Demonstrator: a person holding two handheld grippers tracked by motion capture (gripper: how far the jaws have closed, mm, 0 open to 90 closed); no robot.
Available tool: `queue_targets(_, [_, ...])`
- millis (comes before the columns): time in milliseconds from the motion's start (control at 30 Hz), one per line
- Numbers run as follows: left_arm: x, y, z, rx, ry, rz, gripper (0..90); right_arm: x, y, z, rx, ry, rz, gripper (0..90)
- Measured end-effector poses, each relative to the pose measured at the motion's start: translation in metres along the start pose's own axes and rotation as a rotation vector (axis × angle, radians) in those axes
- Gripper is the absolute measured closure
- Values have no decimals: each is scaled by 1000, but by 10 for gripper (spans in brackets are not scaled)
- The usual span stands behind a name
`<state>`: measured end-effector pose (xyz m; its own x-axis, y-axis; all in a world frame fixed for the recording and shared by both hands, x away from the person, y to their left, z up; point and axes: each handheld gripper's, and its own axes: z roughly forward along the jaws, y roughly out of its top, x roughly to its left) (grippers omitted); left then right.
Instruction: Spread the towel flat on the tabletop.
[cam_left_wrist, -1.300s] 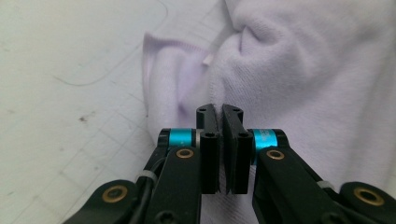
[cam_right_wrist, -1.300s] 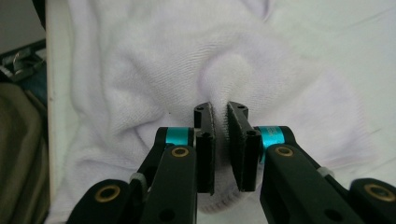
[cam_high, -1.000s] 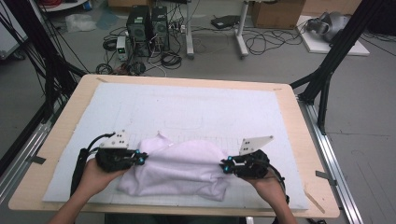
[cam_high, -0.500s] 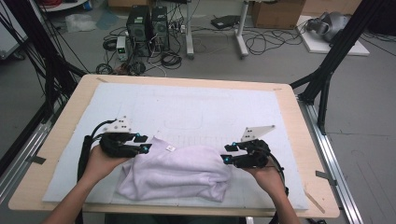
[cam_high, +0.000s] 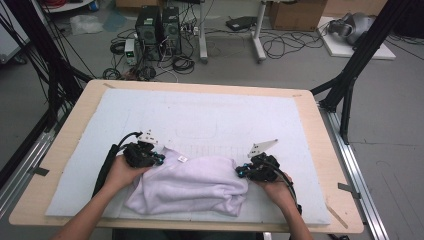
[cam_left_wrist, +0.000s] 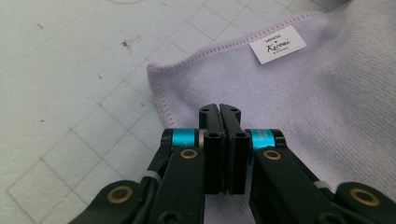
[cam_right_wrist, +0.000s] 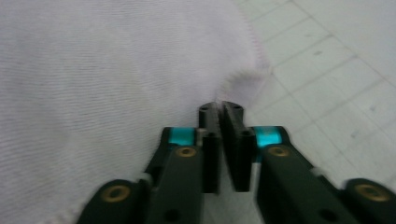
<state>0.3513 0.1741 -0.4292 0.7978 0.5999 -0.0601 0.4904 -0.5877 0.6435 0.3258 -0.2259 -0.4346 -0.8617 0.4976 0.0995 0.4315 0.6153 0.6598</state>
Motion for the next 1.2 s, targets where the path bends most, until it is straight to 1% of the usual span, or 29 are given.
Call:
queue_targets(33, [0, 0, -2, -8, 7, 1, 882, 0, 2, -2, -8, -13, -7, 872])
queue_targets(67, [0, 1, -9, -39, 23, -2, 883, -1, 4, -5, -19, -24, -7, 873])
queue_targets(100, [0, 1, -9, -39, 23, -2, 883, -2, 6, -9, -35, -31, -9, 874])
queue_targets(133, [1, 3, -20, -86, 31, -14, 883, -3, 8, -13, -48, -45, -9, 875])
queue_targets(167, [2, 5, -26, -110, 33, -18, 883, -5, 11, -17, -59, -59, -10, 875])
queue_targets(267, [3, 10, -36, -156, 46, -27, 883, -11, 18, -31, -104, -80, -5, 875])
queue_targets(333, [5, 16, -48, -204, 57, -32, 883, -14, 23, -37, -118, -84, -5, 876])
queue_targets(433, [8, 21, -51, -215, 73, -30, 884, -18, 32, -39, -91, -96, -29, 875])
queue_targets(467, [11, 24, -52, -221, 79, -34, 884, -21, 36, -40, -85, -109, -39, 876])
queue_targets(500, [20, 30, -52, -217, 92, -50, 884, -25, 41, -42, -88, -118, -42, 877])
queue_targets(533, [20, 30, -52, -217, 92, -50, 884, -32, 47, -44, -88, -127, -41, 879])
queue_targets(567, [26, 35, -52, -218, 102, -58, 884, -32, 47, -44, -88, -127, -41, 879])
queue_targets(600, [38, 48, -56, -237, 138, -70, 885, -47, 63, -51, -82, -169, -46, 882])
queue_targets(700, [59, 78, -64, -290, 220, -66, 886, -73, 94, -65, -99, -240, -39, 883])
queue_targets(733, [59, 78, -64, -290, 220, -66, 885, -82, 106, -69, -101, -268, -34, 883])
queue_targets(767, [68, 89, -66, -315, 255, -69, 883, -91, 116, -72, -101, -303, -28, 882])
queue_targets(800, [84, 104, -64, -350, 293, -97, 867, -100, 124, -74, -116, -347, -15, 864])
queue_targets(833, [84, 104, -64, -350, 293, -97, 782, -109, 127, -74, -134, -377, 28, 783])
queue_targets(867, [90, 108, -59, -348, 300, -122, 659, -117, 127, -73, -160, -383, 81, 715])
queue_targets(900, [97, 106, -51, -313, 275, -168, 648, -123, 124, -70, -177, -352, 123, 689])
queue_targets(933, [97, 106, -51, -313, 275, -168, 637, -125, 120, -65, -176, -336, 140, 661])
queue_targets(967, [98, 103, -46, -298, 250, -176, 637, -125, 120, -65, -176, -336, 140, 661])
queue_targets(1000, [93, 92, -40, -270, 245, -146, 622, -122, 110, -53, -158, -316, 134, 625])
queue_targets(1033, [93, 92, -40, -270, 245, -146, 615, -119, 104, -48, -145, -304, 126, 612])
queue_targets(1067, [91, 86, -38, -260, 226, -144, 606, -116, 97, -43, -127, -273, 133, 590])
queue_targets(1100, [85, 72, -37, -267, 188, -152, 597, -113, 90, -39, -136, -252, 140, 585])
queue_targets(1133, [81, 65, -36, -268, 174, -146, 585, -108, 83, -35, -146, -232, 139, 581])
queue_targets(1167, [81, 65, -36, -268, 174, -146, 582, -103, 76, -33, -149, -211, 140, 568])
queue_targets(1200, [74, 52, -36, -260, 157, -129, 570, -97, 70, -30, -148, -196, 131, 553])
